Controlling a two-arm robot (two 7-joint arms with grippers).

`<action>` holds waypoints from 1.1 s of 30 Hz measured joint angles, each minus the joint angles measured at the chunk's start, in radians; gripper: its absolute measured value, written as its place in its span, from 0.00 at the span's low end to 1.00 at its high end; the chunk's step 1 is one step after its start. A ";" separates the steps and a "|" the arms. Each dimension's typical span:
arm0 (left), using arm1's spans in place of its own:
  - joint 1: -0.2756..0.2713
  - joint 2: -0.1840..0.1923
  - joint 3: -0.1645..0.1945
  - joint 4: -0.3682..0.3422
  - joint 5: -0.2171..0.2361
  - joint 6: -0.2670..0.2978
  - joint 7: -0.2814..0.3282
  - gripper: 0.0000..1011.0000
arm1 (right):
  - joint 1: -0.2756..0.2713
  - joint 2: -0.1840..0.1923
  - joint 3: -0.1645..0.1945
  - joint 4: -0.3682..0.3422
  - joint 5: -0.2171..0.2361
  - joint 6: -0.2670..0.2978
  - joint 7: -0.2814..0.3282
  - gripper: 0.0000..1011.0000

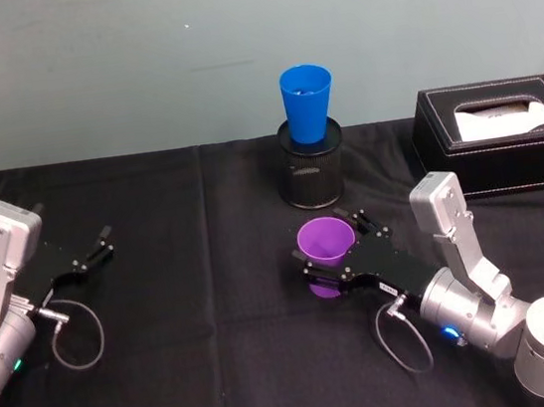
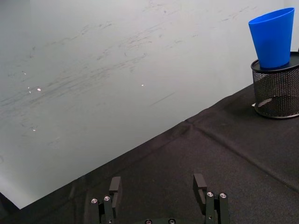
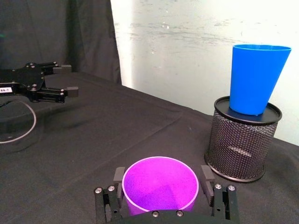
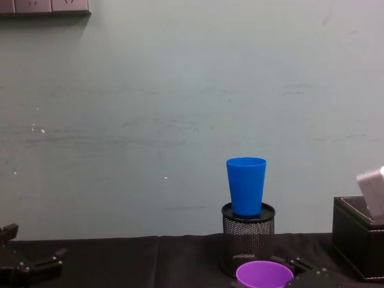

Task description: Pick up one cup with a gripper and tap it against the other cup.

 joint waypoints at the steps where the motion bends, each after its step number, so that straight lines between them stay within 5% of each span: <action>1: 0.000 0.000 0.000 0.000 0.000 0.000 0.000 0.99 | 0.000 0.000 0.000 0.000 0.000 0.000 0.000 0.99; 8: 0.000 0.000 0.000 0.000 0.000 0.000 0.000 0.99 | -0.001 0.002 -0.002 -0.001 0.000 -0.001 -0.001 0.98; 16: 0.000 0.000 0.000 0.000 0.000 0.000 0.000 0.99 | -0.002 0.003 -0.003 -0.003 0.000 -0.003 -0.001 0.80; 25: 0.000 0.000 0.000 0.000 0.000 0.000 0.000 0.99 | -0.011 0.019 0.010 -0.053 -0.017 0.003 -0.002 0.76; 33: 0.000 0.000 0.000 0.000 0.000 0.000 0.000 0.99 | -0.014 0.057 0.046 -0.176 -0.015 0.121 0.008 0.75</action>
